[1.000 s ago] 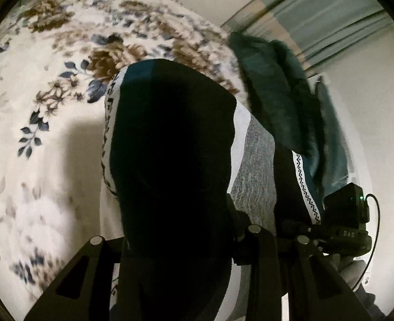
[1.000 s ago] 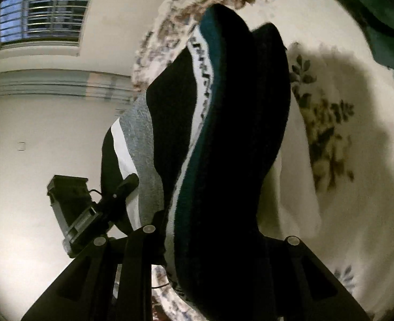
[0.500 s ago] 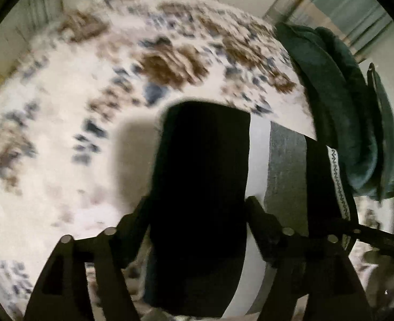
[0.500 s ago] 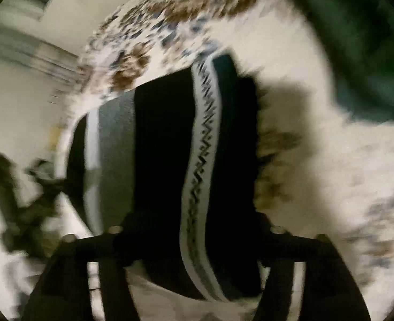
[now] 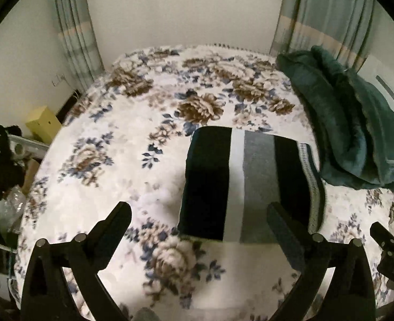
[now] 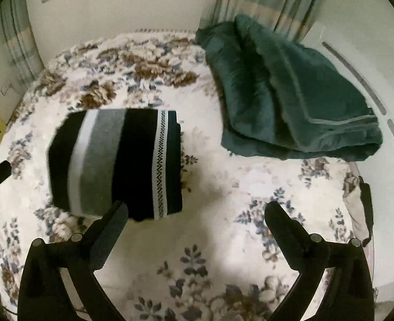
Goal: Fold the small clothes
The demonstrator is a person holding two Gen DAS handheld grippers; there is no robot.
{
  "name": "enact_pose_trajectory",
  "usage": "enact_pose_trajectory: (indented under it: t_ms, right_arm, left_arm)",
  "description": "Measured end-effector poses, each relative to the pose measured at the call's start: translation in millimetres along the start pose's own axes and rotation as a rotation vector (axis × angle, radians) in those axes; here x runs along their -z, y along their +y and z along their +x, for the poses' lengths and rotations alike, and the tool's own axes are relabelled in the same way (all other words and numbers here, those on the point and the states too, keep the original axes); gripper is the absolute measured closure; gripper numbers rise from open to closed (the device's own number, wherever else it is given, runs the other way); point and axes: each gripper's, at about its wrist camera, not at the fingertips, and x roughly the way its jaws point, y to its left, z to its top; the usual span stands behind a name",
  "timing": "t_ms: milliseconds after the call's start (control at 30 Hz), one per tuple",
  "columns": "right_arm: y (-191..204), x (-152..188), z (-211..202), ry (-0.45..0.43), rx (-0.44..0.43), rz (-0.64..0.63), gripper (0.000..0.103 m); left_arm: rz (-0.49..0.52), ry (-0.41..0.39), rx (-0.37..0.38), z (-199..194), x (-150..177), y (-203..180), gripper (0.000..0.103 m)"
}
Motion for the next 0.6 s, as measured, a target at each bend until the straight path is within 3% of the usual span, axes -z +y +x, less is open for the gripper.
enact_pose_trajectory:
  t_ms: [300, 600]
  right_arm:
    - [-30.6, 48.0, -185.1, -0.128, -0.025, -0.004, 0.0]
    - [-60.4, 104.2, -343.7, -0.261, -0.051, 0.012, 0.0]
  left_arm:
    - [0.014, -0.087, -0.012, -153.3, 36.5, -1.8, 0.0]
    - [0.033, -0.17, -0.011, -275.1, 78.6, -6.7, 0.0]
